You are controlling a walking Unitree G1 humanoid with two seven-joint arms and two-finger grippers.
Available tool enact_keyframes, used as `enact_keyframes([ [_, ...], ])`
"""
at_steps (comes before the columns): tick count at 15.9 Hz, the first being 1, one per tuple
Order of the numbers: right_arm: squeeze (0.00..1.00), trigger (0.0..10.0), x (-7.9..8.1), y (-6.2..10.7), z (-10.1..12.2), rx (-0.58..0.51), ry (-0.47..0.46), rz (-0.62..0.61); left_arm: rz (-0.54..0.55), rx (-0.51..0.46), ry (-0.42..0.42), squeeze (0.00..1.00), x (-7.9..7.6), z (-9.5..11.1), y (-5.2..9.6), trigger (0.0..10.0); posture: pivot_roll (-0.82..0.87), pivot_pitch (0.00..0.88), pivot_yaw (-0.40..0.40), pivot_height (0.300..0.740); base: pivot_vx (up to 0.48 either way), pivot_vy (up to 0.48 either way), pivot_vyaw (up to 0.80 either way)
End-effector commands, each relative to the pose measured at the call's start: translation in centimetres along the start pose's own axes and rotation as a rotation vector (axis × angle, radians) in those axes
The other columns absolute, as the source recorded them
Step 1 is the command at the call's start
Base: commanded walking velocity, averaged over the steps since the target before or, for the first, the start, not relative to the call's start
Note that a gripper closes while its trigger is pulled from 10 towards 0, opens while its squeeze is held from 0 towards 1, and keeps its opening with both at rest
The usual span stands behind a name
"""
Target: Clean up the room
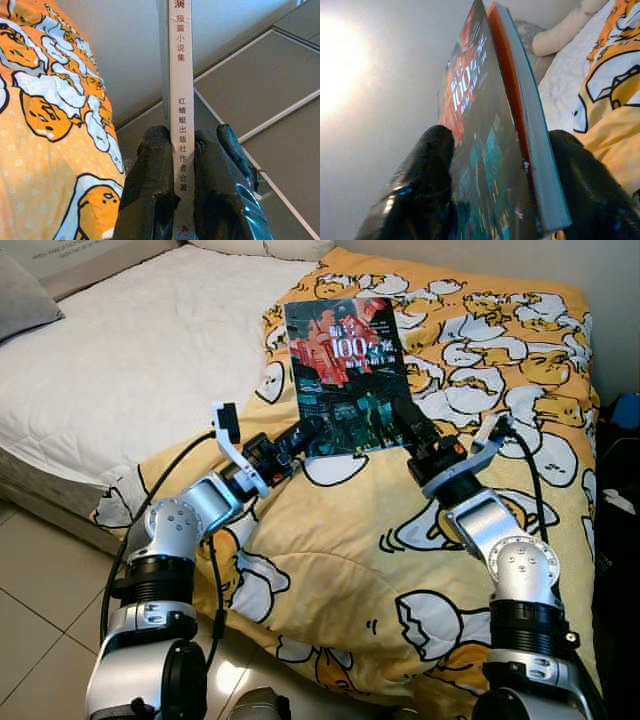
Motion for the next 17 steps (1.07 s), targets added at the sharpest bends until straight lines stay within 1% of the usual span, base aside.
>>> enact_keyframes([
  [1,0.0,0.0,0.7,-0.1,-0.5,0.029,0.013,0.037,-0.035,0.019,-0.042,0.0,-1.0,0.3,-0.5,0.0,0.0,0.0,0.049,0.74,0.0,0.0,0.0],
  [2,0.0,0.0,0.6,-0.1,-0.6,0.033,0.019,0.033,-0.04,0.017,-0.041,0.0,-1.1,0.4,-0.6,0.0,0.0,0.0,0.049,0.74,0.0,0.0,0.0],
  [3,0.0,4.5,0.4,-0.1,-0.7,0.039,0.026,0.02,-0.059,0.009,-0.037,0.0,-1.5,0.5,-0.7,0.0,0.0,0.0,0.049,0.74,0.0,0.0,0.0],
  [4,0.0,4.5,0.3,-0.1,-0.8,0.042,0.029,0.016,-0.072,0.005,-0.036,0.0,-1.8,0.7,-0.7,0.0,0.0,0.0,0.05,0.74,0.0,0.0,0.0],
  [5,0.0,4.5,0.3,-0.1,-0.8,0.043,0.028,0.017,-0.074,0.006,-0.037,0.0,-1.9,0.7,-0.8,0.0,0.0,0.0,0.052,0.74,0.0,0.0,0.0],
  [6,0.0,2.0,0.3,-0.1,-0.8,0.045,0.028,0.018,-0.073,0.009,-0.039,0.0,-1.9,0.8,-0.8,0.0,0.0,0.0,0.053,0.74,0.0,0.0,0.0],
  [7,0.0,0.0,0.2,0.0,-0.8,0.045,0.026,0.019,-0.071,0.013,-0.042,0.0,-1.8,0.8,-0.8,0.0,0.0,0.0,0.055,0.74,0.0,0.0,0.0],
  [12,0.0,0.0,-0.2,0.2,-0.4,0.028,0.023,0.008,-0.059,0.02,-0.053,0.0,-1.6,0.9,-0.7,0.0,0.0,0.0,0.057,0.74,0.0,0.0,0.0],
  [14,0.0,0.0,-0.2,0.1,-0.3,0.024,0.023,0.008,-0.042,0.048,-0.084,0.0,-1.4,0.6,-0.5,0.0,0.01,0.0,0.053,0.74,0.0,0.0,0.0],
  [15,0.0,0.0,-0.2,0.0,-0.4,0.026,0.028,0.007,-0.042,0.07,-0.114,0.0,-1.3,0.2,-0.4,0.0,0.01,0.0,0.053,0.74,0.0,0.0,0.0],
  [16,0.0,0.0,-0.4,0.0,-0.7,0.038,0.043,-0.006,-0.029,0.08,-0.146,0.0,-1.2,0.1,-0.4,10.0,0.01,0.0,0.052,0.74,0.0,0.0,0.0],
  [17,0.0,0.0,-0.5,0.1,-0.9,0.047,0.051,-0.015,-0.026,0.081,-0.152,0.0,-1.1,0.0,-0.3,10.0,0.01,0.0,0.052,0.74,0.0,0.0,0.0],
])
Point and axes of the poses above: a point about 5 cm out from each wrist's last joint towards the gripper, its own y axis pointing back from the gripper into the wrist, its own z axis along the axis of the wrist's last joint, x = y × z, the point moved 4 cm from there along -y, pointing out of the wrist towards the gripper, and after that the axes turned 14 degrees about y, right-handed, at the moved point
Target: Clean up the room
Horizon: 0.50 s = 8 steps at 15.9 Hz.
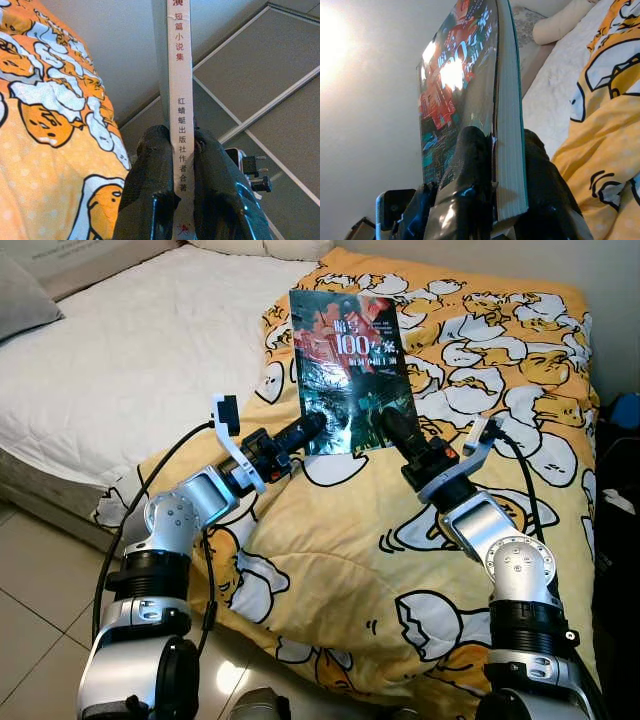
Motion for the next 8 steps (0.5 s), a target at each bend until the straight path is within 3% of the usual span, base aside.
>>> enact_keyframes([
  [1,0.0,0.0,-0.4,0.2,-0.3,0.008,0.018,-0.027,0.002,0.034,-0.059,0.0,-0.4,-0.1,0.0,10.0,0.01,0.0,0.053,0.74,0.0,0.0,0.0],
  [2,0.0,0.0,-0.7,0.5,-0.1,-0.014,0.013,-0.045,0.035,0.04,-0.066,1.0,0.2,-0.1,0.2,10.0,0.01,0.0,0.055,0.74,0.0,0.0,0.0],
  [5,0.0,0.0,-1.5,0.9,0.6,-0.074,0.02,-0.09,0.081,0.017,-0.062,1.0,1.0,0.3,0.6,10.0,0.01,0.0,0.063,0.74,0.0,0.0,0.0],
  [8,0.0,0.0,-3.4,2.1,2.0,-0.137,0.051,-0.188,0.16,-0.055,-0.047,1.0,2.2,1.5,2.0,10.0,0.01,0.0,0.076,0.74,0.0,0.0,0.0],
])
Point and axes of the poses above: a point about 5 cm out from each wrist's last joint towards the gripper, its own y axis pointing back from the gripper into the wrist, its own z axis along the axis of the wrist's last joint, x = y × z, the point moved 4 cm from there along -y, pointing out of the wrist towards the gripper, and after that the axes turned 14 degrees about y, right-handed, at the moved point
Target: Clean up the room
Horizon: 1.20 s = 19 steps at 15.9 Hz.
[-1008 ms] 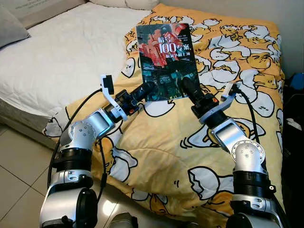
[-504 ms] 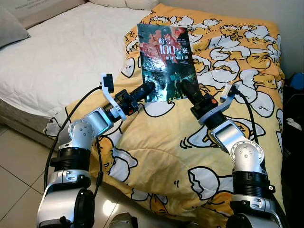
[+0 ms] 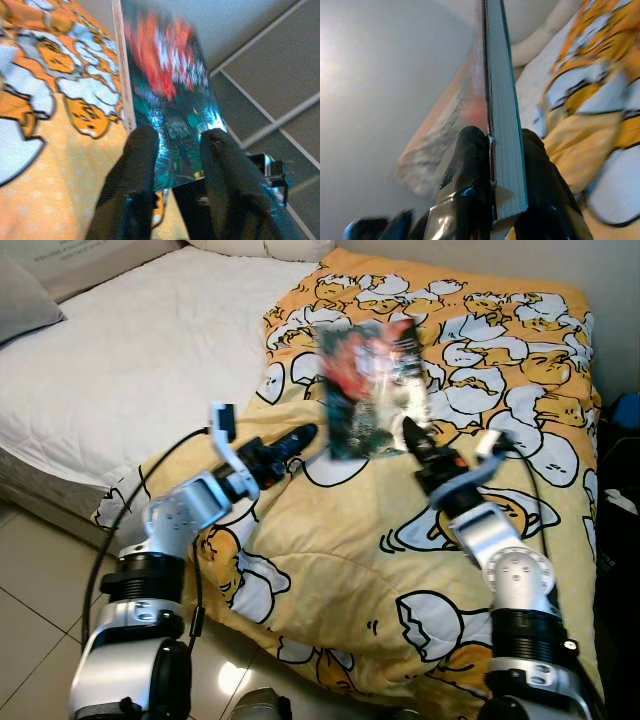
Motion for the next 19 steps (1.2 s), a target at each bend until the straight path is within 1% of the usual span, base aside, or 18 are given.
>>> enact_keyframes([
  [1,0.0,0.0,-1.1,0.6,1.2,-0.056,0.016,-0.048,0.051,-0.052,-0.034,1.0,0.8,0.8,1.1,10.0,0.01,0.0,0.077,0.74,0.0,0.0,0.0],
  [2,0.0,0.0,-1.4,0.8,1.3,-0.053,0.032,-0.062,0.066,-0.065,-0.07,1.0,1.1,0.8,1.4,10.0,0.01,0.0,0.077,0.74,0.0,0.0,0.0],
  [3,0.0,0.0,-1.8,1.1,1.2,-0.047,0.057,-0.079,0.092,-0.077,-0.129,1.0,1.3,0.9,1.7,10.0,0.0,0.0,0.078,0.74,0.0,0.0,0.0],
  [4,0.0,0.0,-2.5,1.7,0.8,-0.003,0.147,-0.116,0.195,-0.092,-0.305,1.0,2.1,1.2,2.2,10.0,0.0,0.0,0.081,0.74,0.0,0.0,0.0],
  [5,0.0,0.0,-3.0,2.3,0.1,0.047,0.258,-0.153,0.331,-0.072,-0.538,1.0,3.0,1.4,2.8,10.0,-0.01,0.0,0.091,0.74,0.0,0.0,0.0],
  [6,0.0,0.0,-3.0,2.3,0.1,0.047,0.258,-0.153,0.331,-0.072,-0.538,1.0,3.0,1.4,2.8,10.0,-0.01,0.0,0.091,0.74,0.0,0.0,0.0],
  [7,0.0,0.0,-3.6,3.0,-0.4,0.072,0.356,-0.204,0.387,-0.089,-0.712,1.0,2.7,1.3,3.1,10.0,-0.01,0.0,0.098,0.74,0.0,0.0,0.0],
  [8,0.0,0.0,-3.9,3.4,-0.2,0.049,0.434,-0.256,0.424,-0.167,-0.837,1.0,2.1,1.4,3.4,10.0,-0.01,0.0,0.094,0.74,0.0,0.0,0.0],
  [9,0.0,0.0,-4.2,3.6,-0.2,0.048,0.47,-0.294,0.44,-0.146,-0.889,1.0,2.2,1.0,3.4,10.0,0.0,0.0,0.084,0.74,0.0,0.0,0.0],
  [10,0.0,10.0,-5.1,4.1,-1.1,0.109,0.682,-0.391,0.531,-0.095,-0.862,1.0,3.5,-0.5,4.1,10.0,0.01,0.0,0.064,0.74,0.0,0.0,0.0],
  [11,0.0,10.0,-5.1,4.4,-1.5,0.124,0.735,-0.41,0.576,-0.087,-0.881,0.77,4.2,-1.0,4.7,10.0,0.01,0.0,0.06,0.74,0.0,0.0,0.0],
  [12,0.0,10.0,-5.2,4.5,-1.8,0.131,0.733,-0.418,0.596,-0.076,-0.897,0.57,4.5,-1.3,5.0,10.0,0.01,0.0,0.06,0.74,0.0,0.0,0.0],
  [13,0.0,10.0,-5.2,4.7,-2.3,0.143,0.741,-0.427,0.62,-0.065,-0.93,0.0,5.0,-1.6,5.5,10.0,0.01,0.0,0.059,0.74,0.0,0.0,0.0],
  [14,0.0,10.0,-5.1,5.1,-3.1,0.183,0.782,-0.427,0.649,-0.087,-0.917,0.0,5.5,-2.1,6.6,10.0,0.01,0.0,0.054,0.74,0.0,0.0,0.0],
  [15,0.0,10.0,-5.4,5.6,-3.4,0.198,0.795,-0.461,0.669,-0.104,-0.926,0.0,5.6,-2.4,7.2,10.0,0.02,0.0,0.041,0.74,0.0,0.0,0.0],
  [16,0.0,10.0,-5.9,6.1,-3.4,0.181,0.805,-0.516,0.684,-0.104,-0.936,0.0,5.5,-2.7,7.4,10.0,0.03,0.0,0.031,0.74,0.0,0.0,-0.8],
  [17,0.0,10.0,-6.4,6.5,-3.3,0.161,0.803,-0.577,0.701,-0.108,-0.923,0.0,5.5,-2.9,7.7,10.0,0.03,0.0,0.025,0.74,0.0,0.0,-0.8],
  [19,0.0,10.0,-6.6,6.7,-3.1,0.135,0.805,-0.621,0.714,-0.13,-0.909,0.0,5.5,-2.8,8.0,10.0,0.03,0.0,0.028,0.74,0.0,0.0,-0.8],
])
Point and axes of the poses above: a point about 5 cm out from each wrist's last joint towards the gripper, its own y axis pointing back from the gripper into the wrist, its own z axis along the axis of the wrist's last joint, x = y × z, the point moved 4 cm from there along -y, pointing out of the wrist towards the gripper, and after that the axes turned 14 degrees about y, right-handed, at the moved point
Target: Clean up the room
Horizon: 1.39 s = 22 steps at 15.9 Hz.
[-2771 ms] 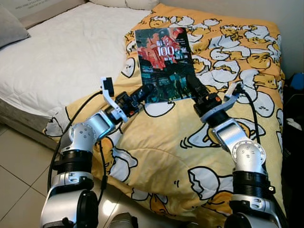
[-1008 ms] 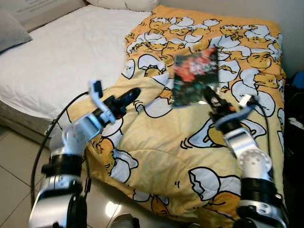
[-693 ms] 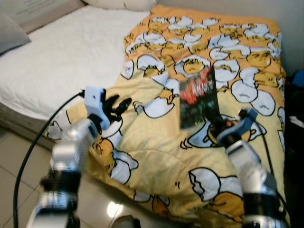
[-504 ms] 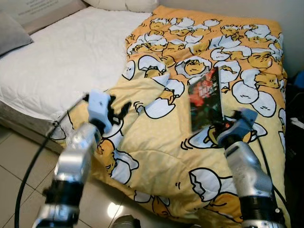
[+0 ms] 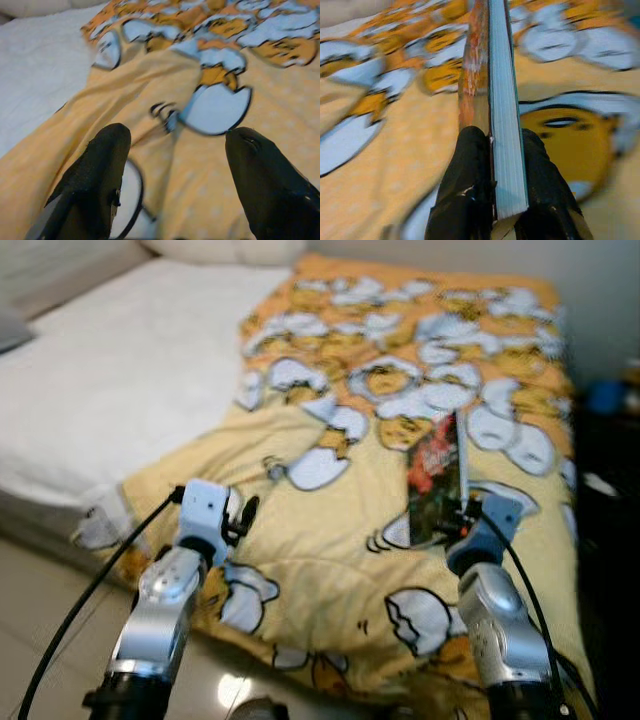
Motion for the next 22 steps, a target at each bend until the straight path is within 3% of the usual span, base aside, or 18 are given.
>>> enact_keyframes([
  [1,0.0,10.0,-0.3,0.0,0.9,-0.047,0.003,-0.028,0.022,-0.008,-0.001,0.0,0.4,0.3,0.1,10.0,0.03,0.0,0.028,0.74,0.0,0.0,-0.8],
  [4,0.0,10.0,0.5,0.1,2.2,-0.14,0.027,-0.018,0.026,-0.021,-0.009,0.0,0.2,0.6,0.2,10.0,0.03,0.0,0.03,0.74,0.0,0.097,-0.8],
  [8,0.0,10.0,1.1,0.4,1.5,-0.103,-0.002,0.036,0.036,-0.025,0.013,0.0,0.1,0.6,0.2,10.0,0.04,0.0,0.023,0.74,0.0,0.322,-0.8],
  [10,0.0,10.0,1.7,0.6,1.2,-0.088,-0.024,0.088,0.041,-0.019,0.016,0.0,0.2,0.4,0.3,10.0,0.04,0.0,0.019,0.74,0.0,0.336,0.0],
  [14,0.0,10.0,1.7,0.6,1.0,-0.075,-0.049,0.082,0.044,-0.013,0.017,0.0,0.2,0.3,0.3,10.0,0.04,0.0,0.018,0.74,0.0,0.342,0.0],
  [20,0.0,10.0,1.6,0.1,1.3,-0.076,-0.054,0.069,0.043,-0.004,0.008,0.0,0.4,0.4,0.1,10.0,0.04,0.0,0.018,0.74,0.0,0.341,-0.73],
  [22,0.0,10.0,1.7,0.1,1.5,-0.089,-0.051,0.082,0.044,-0.005,0.007,0.0,0.4,0.5,0.0,10.0,0.04,0.0,0.022,0.74,0.0,0.337,0.0],
])
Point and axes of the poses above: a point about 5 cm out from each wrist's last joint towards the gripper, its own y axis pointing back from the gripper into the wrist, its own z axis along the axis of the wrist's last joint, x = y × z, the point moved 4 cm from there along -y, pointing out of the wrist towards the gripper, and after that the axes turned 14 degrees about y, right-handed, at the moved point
